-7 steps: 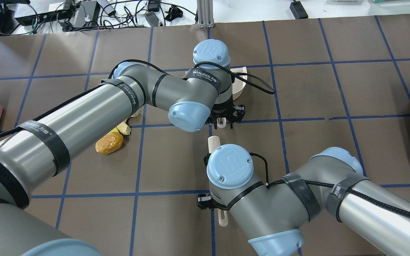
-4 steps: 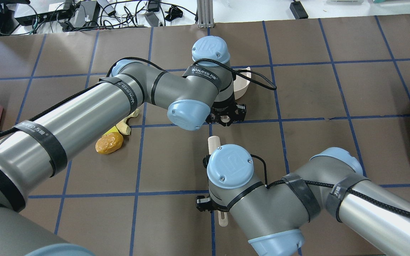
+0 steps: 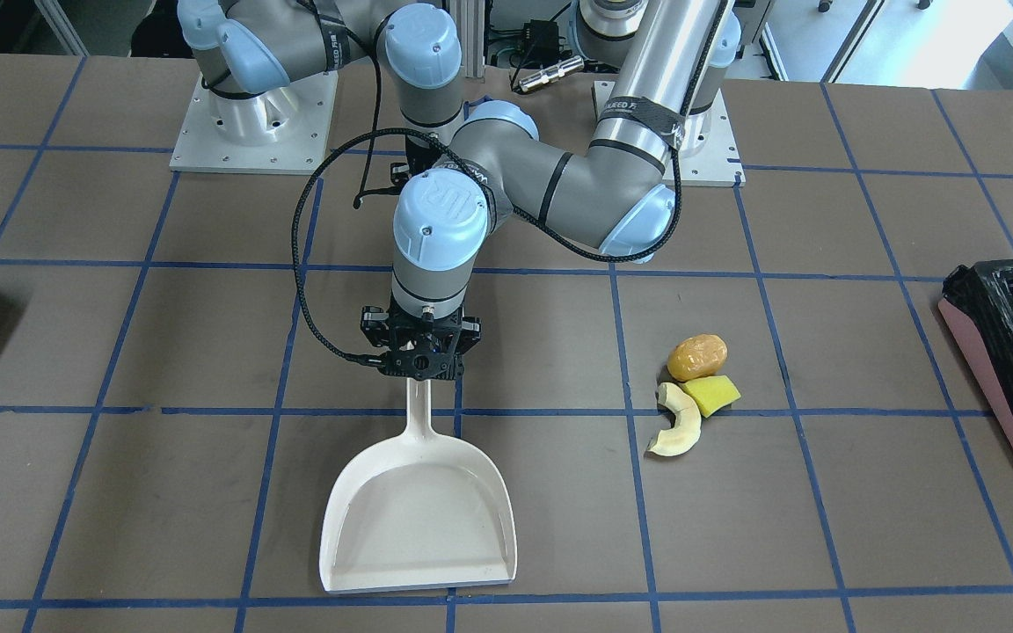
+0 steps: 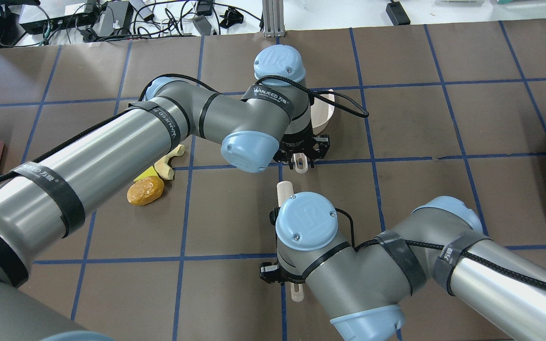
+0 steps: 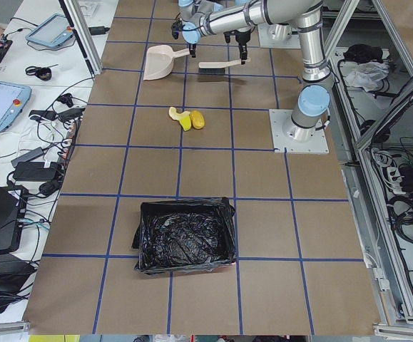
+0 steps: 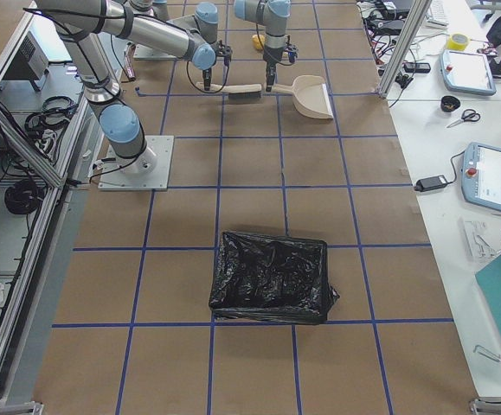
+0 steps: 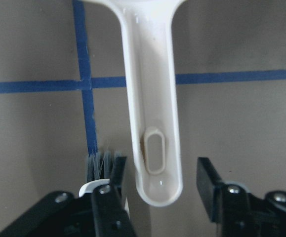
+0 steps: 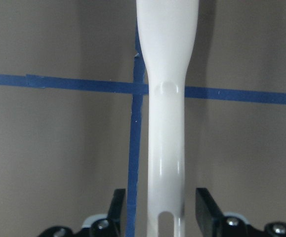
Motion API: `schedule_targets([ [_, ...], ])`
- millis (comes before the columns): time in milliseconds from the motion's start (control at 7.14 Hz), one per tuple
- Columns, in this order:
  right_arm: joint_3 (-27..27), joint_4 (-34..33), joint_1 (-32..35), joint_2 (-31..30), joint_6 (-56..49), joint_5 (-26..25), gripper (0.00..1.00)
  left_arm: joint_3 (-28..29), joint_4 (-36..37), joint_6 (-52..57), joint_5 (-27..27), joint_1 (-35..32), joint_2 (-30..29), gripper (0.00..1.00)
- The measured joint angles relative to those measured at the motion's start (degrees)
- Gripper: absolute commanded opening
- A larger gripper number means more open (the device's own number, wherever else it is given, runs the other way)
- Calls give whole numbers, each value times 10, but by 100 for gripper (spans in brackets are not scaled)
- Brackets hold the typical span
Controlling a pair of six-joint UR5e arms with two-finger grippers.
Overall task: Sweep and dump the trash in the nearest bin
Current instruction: 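Lift the dustpan with the left gripper while the right gripper lifts the brush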
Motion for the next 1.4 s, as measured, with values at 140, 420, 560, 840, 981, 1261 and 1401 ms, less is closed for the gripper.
schedule_targets([
  [140,0,0,0,1,0,3,45,0,0,0,0,0,0,100],
  [420,0,1,-1,1,-1,3,46,-1,0,-10,0,0,-3,80],
  [560,0,1,-1,2,-1,2,46,-1,0,-15,-1,0,-5,79],
  [840,0,1,-1,2,-2,1,46,0,0,-20,-2,0,-7,75],
  [981,0,1,-1,2,-2,1,42,1,0,-24,-5,0,-8,67],
  [1261,0,1,-1,2,-3,1,24,3,1,-28,-13,-1,-9,54],
  [1401,0,1,-1,2,-5,0,19,3,1,-28,-14,-1,-11,18],
])
